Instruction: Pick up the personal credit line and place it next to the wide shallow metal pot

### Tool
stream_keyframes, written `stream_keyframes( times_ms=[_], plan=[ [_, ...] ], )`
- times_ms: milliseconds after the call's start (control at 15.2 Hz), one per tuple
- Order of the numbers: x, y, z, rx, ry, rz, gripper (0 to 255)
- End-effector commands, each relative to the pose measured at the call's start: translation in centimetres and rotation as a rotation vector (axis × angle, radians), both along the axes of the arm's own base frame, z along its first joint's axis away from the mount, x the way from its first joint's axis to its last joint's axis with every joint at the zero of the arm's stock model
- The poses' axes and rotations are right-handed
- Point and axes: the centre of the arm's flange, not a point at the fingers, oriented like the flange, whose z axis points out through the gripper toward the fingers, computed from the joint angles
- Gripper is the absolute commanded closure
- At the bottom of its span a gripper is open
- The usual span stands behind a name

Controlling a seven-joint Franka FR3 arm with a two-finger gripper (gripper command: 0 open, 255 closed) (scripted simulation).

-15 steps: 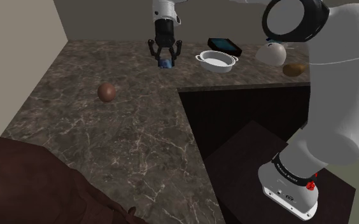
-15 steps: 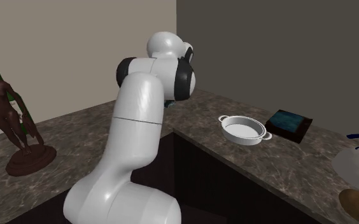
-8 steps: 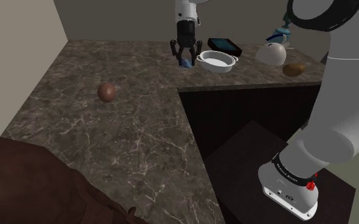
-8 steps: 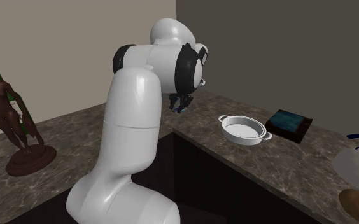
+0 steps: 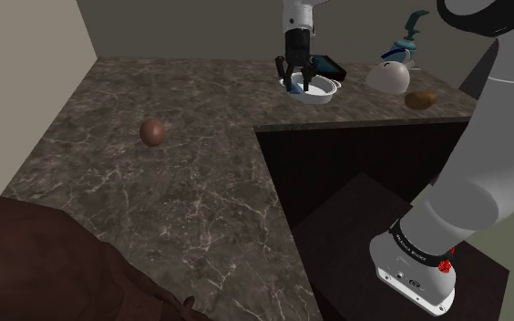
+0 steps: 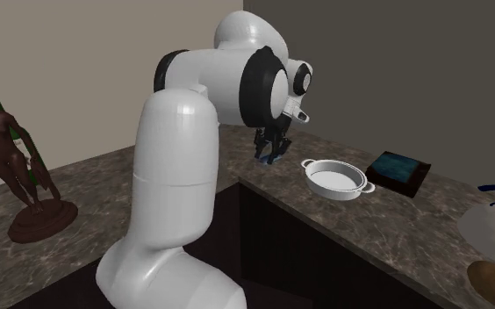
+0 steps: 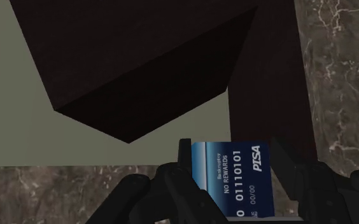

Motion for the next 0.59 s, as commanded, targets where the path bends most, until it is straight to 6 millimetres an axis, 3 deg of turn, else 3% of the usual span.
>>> stream_keyframes(
  times_ms=[0, 528],
  plan=[
    [-1.1, -2.6, -0.3, 0.001, 0.000, 0.001, 255],
    [-5.1, -12.4, -0.2, 0.001, 0.000, 0.001, 255]
  ],
)
